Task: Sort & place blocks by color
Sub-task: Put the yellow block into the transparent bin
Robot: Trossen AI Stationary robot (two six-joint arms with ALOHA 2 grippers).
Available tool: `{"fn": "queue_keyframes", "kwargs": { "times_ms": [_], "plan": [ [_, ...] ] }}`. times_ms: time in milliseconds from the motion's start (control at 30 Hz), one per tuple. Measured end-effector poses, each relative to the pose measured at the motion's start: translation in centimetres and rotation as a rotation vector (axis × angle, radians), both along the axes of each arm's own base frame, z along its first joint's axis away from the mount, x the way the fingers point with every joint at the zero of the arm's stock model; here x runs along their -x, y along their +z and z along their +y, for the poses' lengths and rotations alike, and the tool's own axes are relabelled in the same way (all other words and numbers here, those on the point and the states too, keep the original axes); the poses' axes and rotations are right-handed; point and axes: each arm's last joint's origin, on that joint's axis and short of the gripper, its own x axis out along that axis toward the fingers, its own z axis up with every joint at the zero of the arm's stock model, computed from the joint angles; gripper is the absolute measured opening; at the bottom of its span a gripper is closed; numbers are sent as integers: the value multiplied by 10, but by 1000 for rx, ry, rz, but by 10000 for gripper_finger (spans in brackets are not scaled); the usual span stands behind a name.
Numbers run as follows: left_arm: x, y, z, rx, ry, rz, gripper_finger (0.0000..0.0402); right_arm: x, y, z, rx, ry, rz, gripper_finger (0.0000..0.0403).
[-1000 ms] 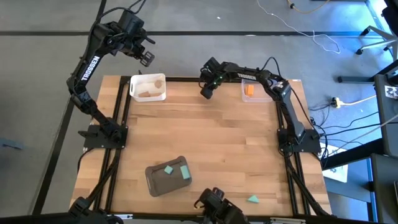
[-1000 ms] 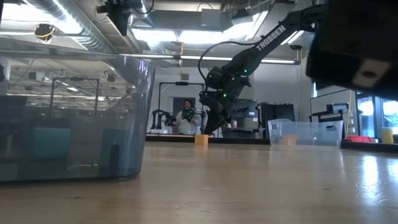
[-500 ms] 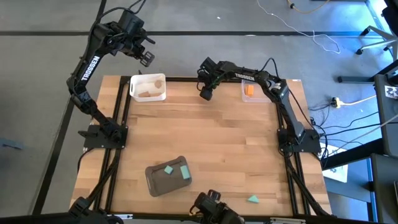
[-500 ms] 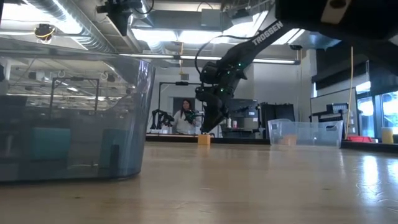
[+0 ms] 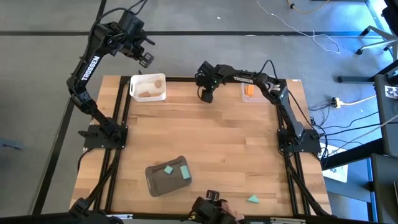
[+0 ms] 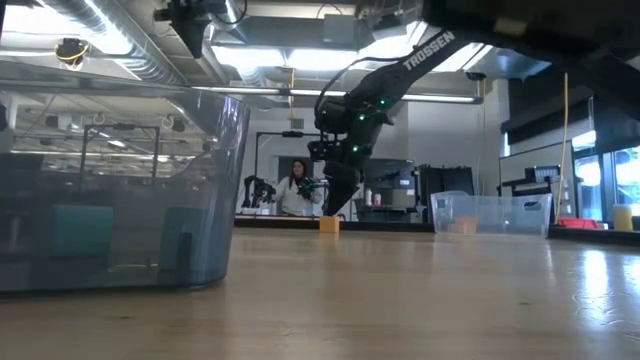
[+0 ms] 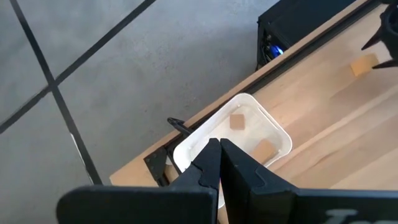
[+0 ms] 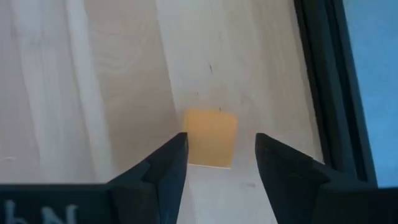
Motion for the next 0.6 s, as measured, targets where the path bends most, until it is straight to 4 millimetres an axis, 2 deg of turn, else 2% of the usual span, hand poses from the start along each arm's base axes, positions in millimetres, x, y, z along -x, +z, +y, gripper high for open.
{"fn": "queue_keyframes", "kwargs": {
  "times_ms": [200, 600],
  "plan": [
    [0, 0, -1, 7, 0, 6, 0, -1, -9, 1, -88, 59, -28, 189],
    [0, -1, -1, 7, -1, 6, 0, 4, -11, -3, -155, 37, -38, 189]
  ]
}}
